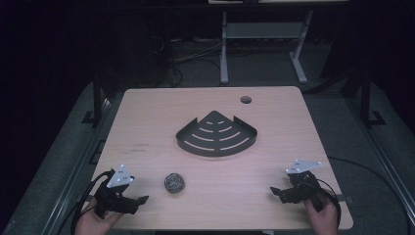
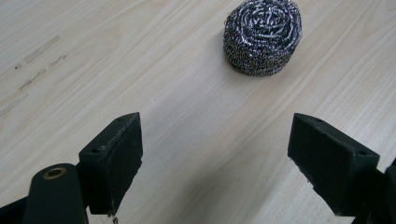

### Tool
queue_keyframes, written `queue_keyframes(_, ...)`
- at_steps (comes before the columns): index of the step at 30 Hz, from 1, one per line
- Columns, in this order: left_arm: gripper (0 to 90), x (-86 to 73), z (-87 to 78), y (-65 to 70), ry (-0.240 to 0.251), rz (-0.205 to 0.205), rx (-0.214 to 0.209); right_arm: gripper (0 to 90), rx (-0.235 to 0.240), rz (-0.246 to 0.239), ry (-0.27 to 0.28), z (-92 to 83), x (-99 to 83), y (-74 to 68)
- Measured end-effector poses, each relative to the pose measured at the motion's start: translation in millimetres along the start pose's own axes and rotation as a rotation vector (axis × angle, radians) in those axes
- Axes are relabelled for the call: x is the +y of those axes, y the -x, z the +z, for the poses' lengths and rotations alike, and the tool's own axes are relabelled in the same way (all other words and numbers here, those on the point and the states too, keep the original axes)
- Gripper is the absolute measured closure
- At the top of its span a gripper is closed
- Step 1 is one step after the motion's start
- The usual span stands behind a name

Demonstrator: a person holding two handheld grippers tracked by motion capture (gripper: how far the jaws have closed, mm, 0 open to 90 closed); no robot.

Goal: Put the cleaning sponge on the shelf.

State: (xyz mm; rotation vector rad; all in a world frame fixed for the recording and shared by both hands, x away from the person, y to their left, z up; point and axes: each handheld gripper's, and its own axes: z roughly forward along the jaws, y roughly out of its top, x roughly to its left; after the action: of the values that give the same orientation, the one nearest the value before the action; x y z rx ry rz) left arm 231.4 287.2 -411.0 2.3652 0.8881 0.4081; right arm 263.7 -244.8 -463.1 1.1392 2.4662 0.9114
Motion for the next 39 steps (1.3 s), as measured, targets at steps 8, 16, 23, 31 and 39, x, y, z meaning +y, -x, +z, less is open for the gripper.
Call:
queue_keyframes(8, 17.3, 8.6, 4.4, 2.4, -0.029, 0.019, -0.014, 14.0, 0.002, -0.003, 0.002, 0.2, 0.7, -0.6)
queue_keyframes(16, 17.3, 20.2, 8.7, 7.6, -0.043, 0.049, -0.027, 14.0, 0.005, -0.007, 0.002, -0.2, 1.1, -0.9)
queue_keyframes(23, 17.4, 30.5, 10.2, 12.0, -0.042, 0.064, -0.038, 14.0, 0.0, -0.012, 0.004, -0.8, 2.2, -1.9)
queue_keyframes(31, 17.3, 39.4, 18.2, 15.1, -0.066, 0.083, -0.055, 14.0, -0.001, -0.013, 0.002, -0.8, 2.0, -1.8)
queue_keyframes(39, 17.3, 44.8, 23.8, 17.1, -0.08, 0.095, -0.06, 14.0, 0.002, -0.009, 0.005, -0.9, 1.9, -1.7)
